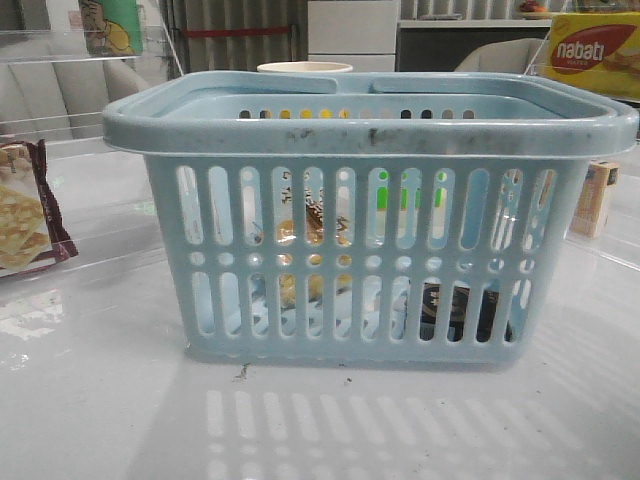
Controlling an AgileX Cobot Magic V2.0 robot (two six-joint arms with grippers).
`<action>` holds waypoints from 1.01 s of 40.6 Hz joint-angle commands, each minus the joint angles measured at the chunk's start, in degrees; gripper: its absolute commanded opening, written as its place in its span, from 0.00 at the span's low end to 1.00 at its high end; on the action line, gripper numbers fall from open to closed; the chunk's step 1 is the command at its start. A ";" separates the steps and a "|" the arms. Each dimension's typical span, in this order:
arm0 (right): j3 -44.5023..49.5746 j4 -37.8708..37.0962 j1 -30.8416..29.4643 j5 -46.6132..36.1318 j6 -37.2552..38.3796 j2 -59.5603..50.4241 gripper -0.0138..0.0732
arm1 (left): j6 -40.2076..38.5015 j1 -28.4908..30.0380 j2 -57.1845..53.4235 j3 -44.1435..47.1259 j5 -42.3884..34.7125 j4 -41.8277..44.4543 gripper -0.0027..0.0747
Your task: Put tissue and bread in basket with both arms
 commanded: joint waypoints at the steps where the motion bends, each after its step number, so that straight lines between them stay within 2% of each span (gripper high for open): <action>1: 5.26 -0.76 -3.90 -13.54 -0.64 -4.78 0.22 | -0.45 -0.51 -1.10 0.00 -5.17 -0.14 0.15; 7: 13.85 -0.63 -8.43 -19.51 -0.58 -11.52 0.22 | -0.45 -0.51 -1.10 0.00 -5.17 -0.14 0.15; 13: 19.32 1.28 -10.60 -25.15 -0.58 -11.83 0.22 | -0.45 -0.51 -1.00 0.00 -5.17 -0.14 0.15; 41: 19.11 3.24 -11.95 -24.70 -0.53 -11.83 0.22 | -0.45 -0.51 -1.00 0.00 -5.17 -0.14 0.15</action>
